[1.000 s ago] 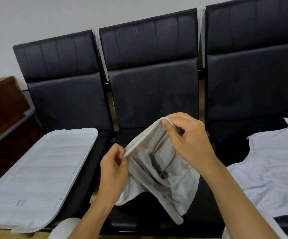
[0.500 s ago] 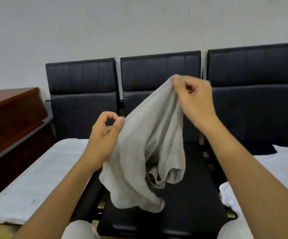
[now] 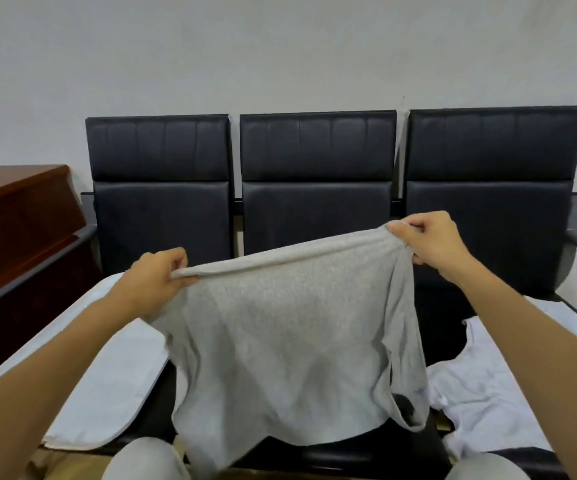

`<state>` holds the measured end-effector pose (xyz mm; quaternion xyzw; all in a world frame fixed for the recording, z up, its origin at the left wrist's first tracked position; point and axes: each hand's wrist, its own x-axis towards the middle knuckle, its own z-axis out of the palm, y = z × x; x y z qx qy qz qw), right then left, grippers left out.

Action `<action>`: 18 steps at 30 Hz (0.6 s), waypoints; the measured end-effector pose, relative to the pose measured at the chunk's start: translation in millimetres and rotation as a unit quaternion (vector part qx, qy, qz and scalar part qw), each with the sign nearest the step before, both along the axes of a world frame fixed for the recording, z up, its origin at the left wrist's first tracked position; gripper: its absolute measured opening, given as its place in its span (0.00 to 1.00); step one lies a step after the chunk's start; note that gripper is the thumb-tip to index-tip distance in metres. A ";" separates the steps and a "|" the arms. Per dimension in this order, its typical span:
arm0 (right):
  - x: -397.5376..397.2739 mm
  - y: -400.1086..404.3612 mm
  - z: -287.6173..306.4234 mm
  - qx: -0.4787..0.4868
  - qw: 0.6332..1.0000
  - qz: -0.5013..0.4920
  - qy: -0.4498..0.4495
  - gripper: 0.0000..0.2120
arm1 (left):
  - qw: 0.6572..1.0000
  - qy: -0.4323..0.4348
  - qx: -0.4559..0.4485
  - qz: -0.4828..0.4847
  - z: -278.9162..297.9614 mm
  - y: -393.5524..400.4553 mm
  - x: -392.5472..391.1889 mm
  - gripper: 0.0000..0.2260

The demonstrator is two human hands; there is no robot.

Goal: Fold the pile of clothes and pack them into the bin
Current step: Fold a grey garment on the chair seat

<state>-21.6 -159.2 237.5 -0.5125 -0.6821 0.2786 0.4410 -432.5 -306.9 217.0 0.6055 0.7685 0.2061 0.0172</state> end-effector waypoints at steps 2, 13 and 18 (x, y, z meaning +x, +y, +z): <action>7.8 12.9 3.5 0.049 0.996 -0.010 -0.077 0.08 | 0.997 0.073 0.035 0.013 14.4 14.4 -4.7 0.10; 22.6 -6.6 -59.7 0.159 0.986 -0.052 0.007 0.06 | 0.971 0.168 0.168 -0.028 -31.1 13.3 1.3 0.06; 29.1 -62.2 -214.3 -0.084 0.978 0.073 -0.177 0.10 | 0.969 0.186 -0.149 -0.063 -167.5 -35.2 5.0 0.12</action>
